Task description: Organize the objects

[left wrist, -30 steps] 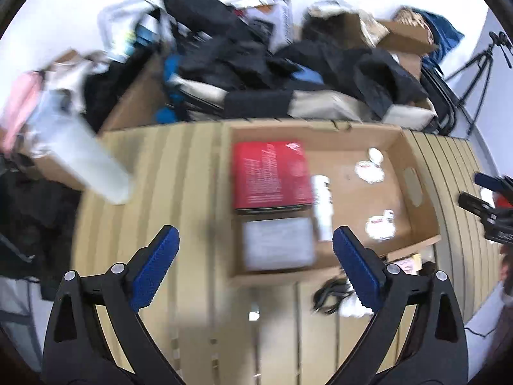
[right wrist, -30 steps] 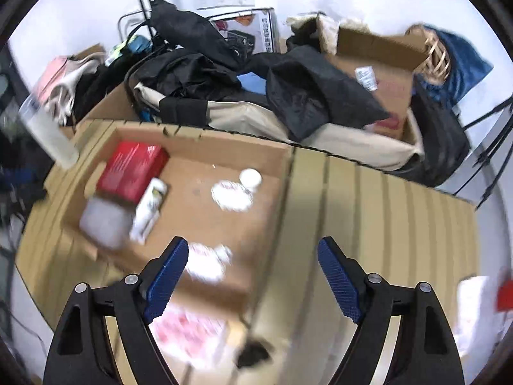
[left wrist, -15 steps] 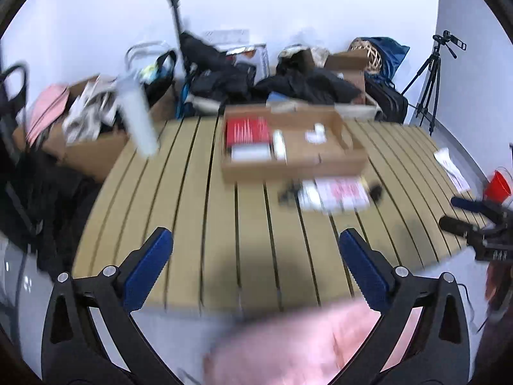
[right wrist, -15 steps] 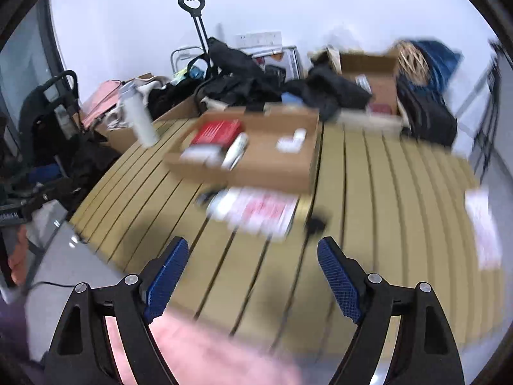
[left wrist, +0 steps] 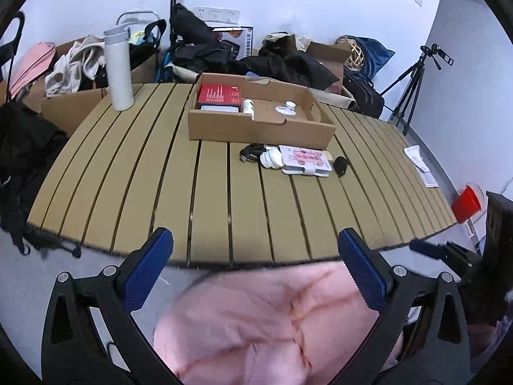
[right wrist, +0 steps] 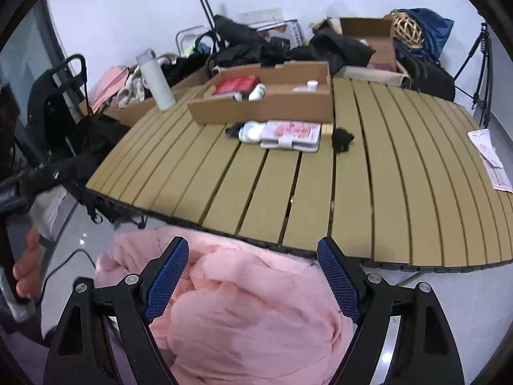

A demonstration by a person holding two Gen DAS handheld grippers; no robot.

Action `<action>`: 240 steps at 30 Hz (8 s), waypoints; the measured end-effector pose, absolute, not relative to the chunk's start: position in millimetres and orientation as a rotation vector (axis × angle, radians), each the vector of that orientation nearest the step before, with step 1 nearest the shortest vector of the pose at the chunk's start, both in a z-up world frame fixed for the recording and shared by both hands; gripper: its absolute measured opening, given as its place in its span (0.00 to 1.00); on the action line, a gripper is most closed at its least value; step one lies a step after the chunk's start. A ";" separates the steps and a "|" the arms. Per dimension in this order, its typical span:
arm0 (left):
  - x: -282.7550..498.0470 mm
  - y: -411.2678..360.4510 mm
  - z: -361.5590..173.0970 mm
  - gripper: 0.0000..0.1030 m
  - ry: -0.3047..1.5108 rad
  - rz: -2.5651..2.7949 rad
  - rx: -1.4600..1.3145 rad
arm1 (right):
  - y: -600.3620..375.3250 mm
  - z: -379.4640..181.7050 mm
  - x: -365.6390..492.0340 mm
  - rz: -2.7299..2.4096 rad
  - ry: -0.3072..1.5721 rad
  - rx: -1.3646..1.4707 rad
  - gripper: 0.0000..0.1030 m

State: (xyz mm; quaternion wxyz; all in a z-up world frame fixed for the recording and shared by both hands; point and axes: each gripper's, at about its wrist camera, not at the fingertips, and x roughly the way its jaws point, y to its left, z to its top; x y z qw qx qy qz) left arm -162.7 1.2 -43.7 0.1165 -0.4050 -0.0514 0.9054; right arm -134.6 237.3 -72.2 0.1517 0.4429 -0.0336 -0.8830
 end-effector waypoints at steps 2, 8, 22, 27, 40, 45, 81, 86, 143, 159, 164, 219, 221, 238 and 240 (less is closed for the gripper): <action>-184.9 2.4 -58.7 0.94 -0.098 2.672 -1.203 | 238.6 -85.6 -140.4 -2.511 -0.103 1.305 0.65; -272.0 16.7 -96.4 0.74 0.001 2.595 -1.273 | 263.5 -107.0 -181.0 -2.634 -0.086 1.311 0.65; -413.7 41.2 -171.4 0.41 -0.070 2.436 -1.403 | 286.5 -123.9 -294.5 -2.717 -0.169 1.285 0.65; -410.6 41.1 -171.5 0.38 -0.051 2.438 -1.401 | 298.6 -148.8 -339.7 -2.767 -0.116 1.358 0.61; -369.4 15.2 -132.6 0.16 -0.036 2.541 -1.350 | 294.7 -157.6 -350.7 -2.784 -0.154 1.408 0.34; -297.4 -33.1 -78.7 0.16 -0.192 2.671 -1.264 | 306.1 -112.2 -278.3 -2.815 -0.146 1.292 0.34; -581.4 78.3 -94.8 0.16 -0.280 2.416 -1.504 | 207.9 -92.8 -543.2 -2.581 0.264 1.271 0.34; -613.7 82.4 -125.5 0.34 -0.227 2.434 -1.602 | 205.7 -120.7 -590.2 -2.510 0.130 1.378 0.79; -268.5 41.1 -122.7 0.82 0.078 2.525 -1.150 | 221.3 -75.4 -182.4 -2.555 0.075 1.280 0.90; -345.9 76.1 -170.9 0.25 0.157 2.392 -1.227 | 245.5 -90.9 -225.5 -2.607 -0.046 1.323 0.64; -317.4 23.9 -161.0 0.25 -0.049 2.458 -1.263 | 209.0 -88.6 -277.6 -2.514 -0.027 1.214 0.61; -572.5 92.8 -129.1 0.51 -0.220 2.392 -1.443 | 218.0 -123.1 -575.0 -2.575 0.051 1.547 0.18; -573.5 83.5 -130.9 0.63 -0.282 2.396 -1.420 | 221.4 -128.4 -571.9 -2.582 0.048 1.522 0.72; -475.0 17.4 -23.0 0.81 0.222 2.665 -1.258 | 245.4 -55.3 -498.6 -2.505 0.015 1.352 0.84; -438.6 0.2 -5.6 0.85 0.201 2.708 -1.199 | 255.9 -31.6 -460.4 -2.522 0.051 1.309 0.84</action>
